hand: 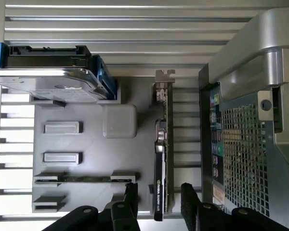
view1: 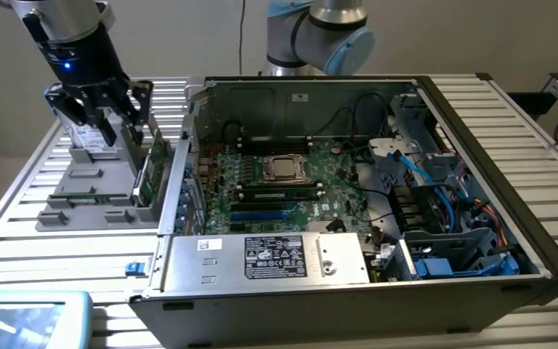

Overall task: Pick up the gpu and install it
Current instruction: 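Pick up the gpu and move the gpu toward the slot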

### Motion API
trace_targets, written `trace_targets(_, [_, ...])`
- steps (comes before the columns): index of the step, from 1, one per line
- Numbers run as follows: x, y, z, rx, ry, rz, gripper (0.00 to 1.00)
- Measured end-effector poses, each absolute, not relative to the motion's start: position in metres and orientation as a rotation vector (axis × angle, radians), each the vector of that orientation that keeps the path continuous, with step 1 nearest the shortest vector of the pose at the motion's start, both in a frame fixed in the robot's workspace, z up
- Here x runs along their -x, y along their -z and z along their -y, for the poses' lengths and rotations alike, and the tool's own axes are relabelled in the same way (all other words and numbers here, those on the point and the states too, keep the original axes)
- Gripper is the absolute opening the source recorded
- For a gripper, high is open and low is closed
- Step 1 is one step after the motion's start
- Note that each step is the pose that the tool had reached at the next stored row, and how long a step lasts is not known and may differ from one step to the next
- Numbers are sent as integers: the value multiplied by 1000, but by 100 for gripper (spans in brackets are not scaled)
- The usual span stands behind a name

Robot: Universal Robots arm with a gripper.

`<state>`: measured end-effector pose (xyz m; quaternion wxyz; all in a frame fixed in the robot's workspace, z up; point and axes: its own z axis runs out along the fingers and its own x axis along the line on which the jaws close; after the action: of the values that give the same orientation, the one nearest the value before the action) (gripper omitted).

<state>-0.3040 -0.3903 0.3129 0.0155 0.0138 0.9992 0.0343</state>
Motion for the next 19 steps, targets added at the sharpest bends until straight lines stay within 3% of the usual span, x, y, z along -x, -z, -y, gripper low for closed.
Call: trace_targets(19, [304,-285,391,-44,-113,-3099,49])
